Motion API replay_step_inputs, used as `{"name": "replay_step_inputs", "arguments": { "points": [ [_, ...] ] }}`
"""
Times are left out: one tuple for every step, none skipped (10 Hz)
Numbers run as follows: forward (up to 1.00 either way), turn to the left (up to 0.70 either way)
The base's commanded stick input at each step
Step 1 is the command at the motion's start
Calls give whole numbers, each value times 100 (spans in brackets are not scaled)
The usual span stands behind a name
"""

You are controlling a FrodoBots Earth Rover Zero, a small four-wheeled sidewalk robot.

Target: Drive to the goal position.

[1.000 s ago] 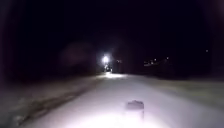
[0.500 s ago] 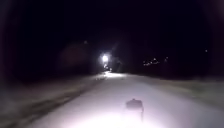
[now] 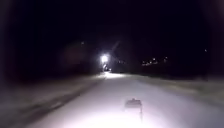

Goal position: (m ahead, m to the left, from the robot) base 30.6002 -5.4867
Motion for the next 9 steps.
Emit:
{"name": "replay_step_inputs", "arguments": {
  "points": [
    [45,0],
    [45,0],
    [45,0],
    [45,0],
    [45,0],
    [45,0],
    [45,0],
    [45,0],
    [45,0]
  ]
}}
